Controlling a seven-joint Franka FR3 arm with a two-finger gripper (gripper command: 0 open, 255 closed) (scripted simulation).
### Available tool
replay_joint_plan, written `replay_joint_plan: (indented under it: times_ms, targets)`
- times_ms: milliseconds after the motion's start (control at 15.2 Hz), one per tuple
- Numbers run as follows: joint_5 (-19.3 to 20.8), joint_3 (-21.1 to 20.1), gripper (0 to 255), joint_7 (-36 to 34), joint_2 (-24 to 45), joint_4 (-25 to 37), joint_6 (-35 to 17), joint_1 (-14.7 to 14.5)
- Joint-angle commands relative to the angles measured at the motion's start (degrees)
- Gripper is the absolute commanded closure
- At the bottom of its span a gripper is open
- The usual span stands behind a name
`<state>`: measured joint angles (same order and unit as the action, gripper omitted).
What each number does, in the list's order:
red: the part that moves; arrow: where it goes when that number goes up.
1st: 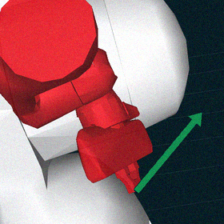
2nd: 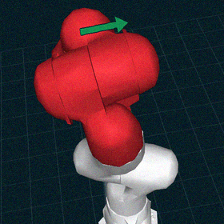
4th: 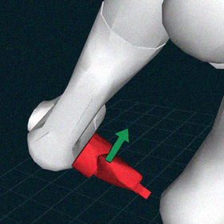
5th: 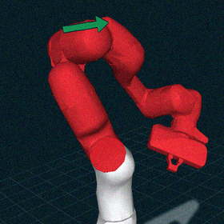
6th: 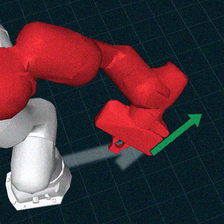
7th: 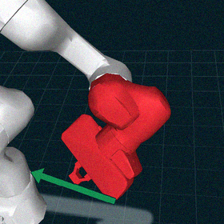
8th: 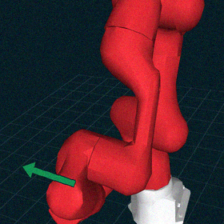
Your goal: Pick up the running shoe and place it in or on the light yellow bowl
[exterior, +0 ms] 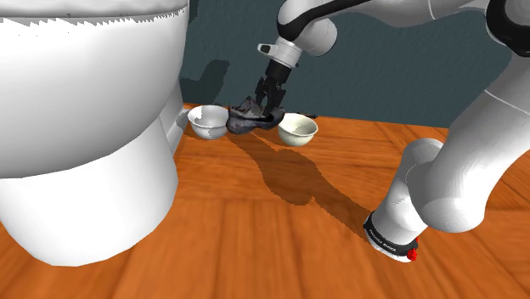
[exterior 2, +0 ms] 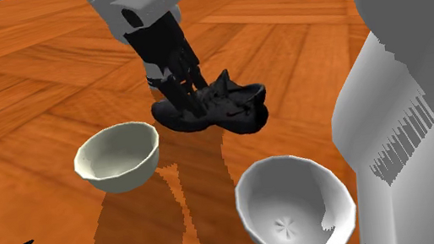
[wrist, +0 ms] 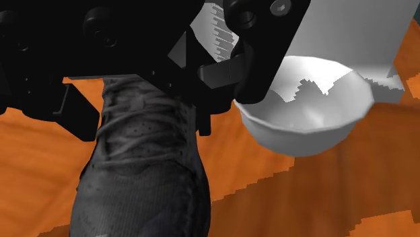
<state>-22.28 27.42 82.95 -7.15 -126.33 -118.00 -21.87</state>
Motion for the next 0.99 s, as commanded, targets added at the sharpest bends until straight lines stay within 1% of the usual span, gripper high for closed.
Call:
replay_joint_plan:
  times_ms: [0,396,924]
  targets:
    - [0.71,-0.07,255,-0.84,-0.87,0.75,1.33,0.11]
    - [2.03,-0.32,255,-2.88,-2.30,3.47,4.90,0.25]
    - [5.05,6.32,255,6.32,-3.72,3.98,10.14,5.35]
